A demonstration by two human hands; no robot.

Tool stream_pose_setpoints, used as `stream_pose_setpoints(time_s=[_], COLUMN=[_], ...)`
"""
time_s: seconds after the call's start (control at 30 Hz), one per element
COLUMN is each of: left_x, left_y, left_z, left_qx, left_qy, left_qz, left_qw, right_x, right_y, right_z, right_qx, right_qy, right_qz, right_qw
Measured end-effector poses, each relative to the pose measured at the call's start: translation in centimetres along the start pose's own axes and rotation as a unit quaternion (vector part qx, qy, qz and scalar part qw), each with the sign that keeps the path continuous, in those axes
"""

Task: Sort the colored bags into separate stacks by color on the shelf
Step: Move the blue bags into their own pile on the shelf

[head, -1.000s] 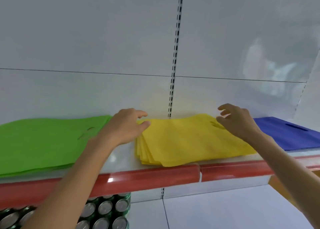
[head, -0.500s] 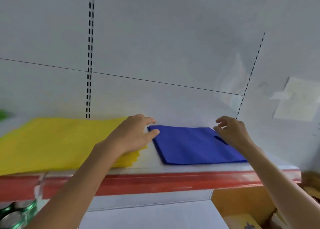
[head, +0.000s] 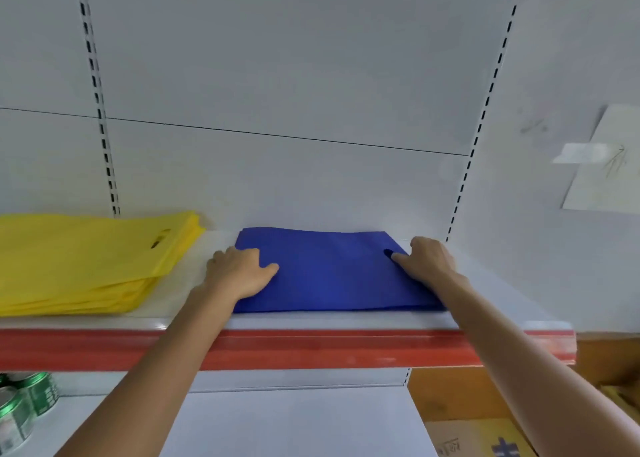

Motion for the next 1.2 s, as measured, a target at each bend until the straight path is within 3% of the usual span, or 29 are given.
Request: stream_pose_setpoints(time_s=[0.37,0.5,0.6,0.83,1.2], left_x=[0.0,0.1,-0.1,0.0,-2.3], left_y=[-1.1,-0.8,-0.4,-0.3,2.8], left_z=[0.0,-0.1,-0.2,0.5,8.2], left_qx=[0.011,-0.057,-0.147,-0.157,-0.173], left_qy=[-0.101,-0.169,-0.173,-0.17,-0.222], left_qz=[-0.026,-0.049,-0.026,0.022,-0.088], left_qw=[0.994,0.983,0.974,0.973,0.956], right_x=[1.4,1.2,1.2,1.6,-1.5], right_y=[-0.9,-0.9,-1.1,-0.8,3.7], right_z=[-0.5,-0.5,-0.7,-0.4,5.2], right_qx=[-0.016,-0.017,-0.008,0.038,0.079], right_qy=[-0.047,-0.078,-0.095,-0.144,-0.19], right_qz=[0.034,0.042,0.051,0.07,0.121], right_qw=[0.998,0.996,0.994,0.986,0.971])
Point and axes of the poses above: each hand's wrist, its own x-axis towards the middle knuckle, its own z-axis out of the back of the hand, y = z × x, the point moved 1 cm from there along x, towards the middle knuckle, and after that the axes turned 2 degrees about y, right-handed, at the moved point
